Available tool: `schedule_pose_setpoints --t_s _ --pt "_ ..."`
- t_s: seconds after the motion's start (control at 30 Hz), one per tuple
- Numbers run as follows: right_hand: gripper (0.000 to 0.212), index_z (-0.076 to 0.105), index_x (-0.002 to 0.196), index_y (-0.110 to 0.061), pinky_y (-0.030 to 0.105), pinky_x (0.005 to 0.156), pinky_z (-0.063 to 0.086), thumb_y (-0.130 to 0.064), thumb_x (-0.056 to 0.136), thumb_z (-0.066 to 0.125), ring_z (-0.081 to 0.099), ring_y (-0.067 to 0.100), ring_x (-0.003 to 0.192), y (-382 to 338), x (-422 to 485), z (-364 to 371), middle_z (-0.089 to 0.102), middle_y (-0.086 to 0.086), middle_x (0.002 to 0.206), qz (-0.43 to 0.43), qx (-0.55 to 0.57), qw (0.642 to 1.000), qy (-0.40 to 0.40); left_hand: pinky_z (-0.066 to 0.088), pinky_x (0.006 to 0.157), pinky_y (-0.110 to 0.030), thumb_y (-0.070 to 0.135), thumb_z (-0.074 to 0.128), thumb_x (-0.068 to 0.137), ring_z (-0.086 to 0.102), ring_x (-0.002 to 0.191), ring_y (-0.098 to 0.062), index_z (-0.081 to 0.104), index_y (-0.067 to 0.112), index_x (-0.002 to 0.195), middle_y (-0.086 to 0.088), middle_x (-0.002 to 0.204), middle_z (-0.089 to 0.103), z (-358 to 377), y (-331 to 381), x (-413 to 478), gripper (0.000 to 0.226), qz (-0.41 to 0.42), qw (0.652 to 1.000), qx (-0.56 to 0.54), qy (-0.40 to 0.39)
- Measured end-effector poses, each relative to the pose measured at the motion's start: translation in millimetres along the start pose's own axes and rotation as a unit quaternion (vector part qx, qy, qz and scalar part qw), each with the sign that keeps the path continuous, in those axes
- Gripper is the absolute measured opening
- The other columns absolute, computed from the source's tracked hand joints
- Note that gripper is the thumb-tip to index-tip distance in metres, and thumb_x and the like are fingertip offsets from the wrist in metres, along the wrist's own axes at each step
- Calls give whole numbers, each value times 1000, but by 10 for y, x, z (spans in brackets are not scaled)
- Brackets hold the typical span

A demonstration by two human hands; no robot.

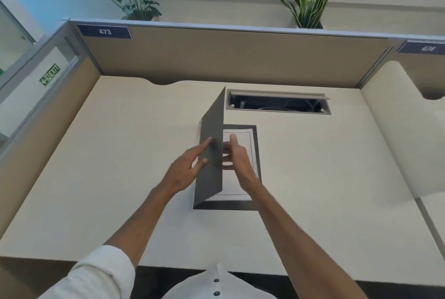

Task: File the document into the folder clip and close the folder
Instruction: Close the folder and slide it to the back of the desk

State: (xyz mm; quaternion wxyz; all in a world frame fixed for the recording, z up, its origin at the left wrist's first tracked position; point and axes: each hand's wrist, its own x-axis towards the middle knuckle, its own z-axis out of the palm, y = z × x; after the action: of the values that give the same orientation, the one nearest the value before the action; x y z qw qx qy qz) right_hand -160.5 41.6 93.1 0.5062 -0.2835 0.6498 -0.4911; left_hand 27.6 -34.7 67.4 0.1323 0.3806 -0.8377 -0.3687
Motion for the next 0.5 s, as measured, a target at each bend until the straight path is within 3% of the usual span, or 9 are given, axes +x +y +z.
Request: schedule_pose_setpoints --t_s 0.13,0.27,0.37,0.5 --pt "73 78 115 -14 41 82 59 -64 110 24 74 28 104 49 -36 -442 79 5 113 29 42 996 70 41 120 -36 28 44 114 34 158 -5 16 59 165 26 170 35 283 -97 -17 66 3 997 78 -18" --pt "35 71 76 -19 40 67 60 -41 100 60 62 37 76 301 38 -820 69 2 75 25 -33 987 158 33 128 -38 28 38 116 12 165 -3 20 41 171 20 176 24 518 -170 1 59 2 992 116 -40" --pt "13 75 85 -22 50 79 66 -30 84 65 76 28 87 599 127 -1032 78 -5 82 69 -72 980 174 20 136 -39 40 29 118 -2 167 -5 16 30 173 14 180 11 665 -266 57 58 6 985 157 -64" --pt "18 74 95 -21 45 84 65 -14 85 62 76 21 89 721 143 -1083 79 -5 86 100 -91 973 185 16 137 -45 47 21 116 -8 168 -11 7 23 174 7 182 -1 799 -398 129 64 -12 975 202 -90"
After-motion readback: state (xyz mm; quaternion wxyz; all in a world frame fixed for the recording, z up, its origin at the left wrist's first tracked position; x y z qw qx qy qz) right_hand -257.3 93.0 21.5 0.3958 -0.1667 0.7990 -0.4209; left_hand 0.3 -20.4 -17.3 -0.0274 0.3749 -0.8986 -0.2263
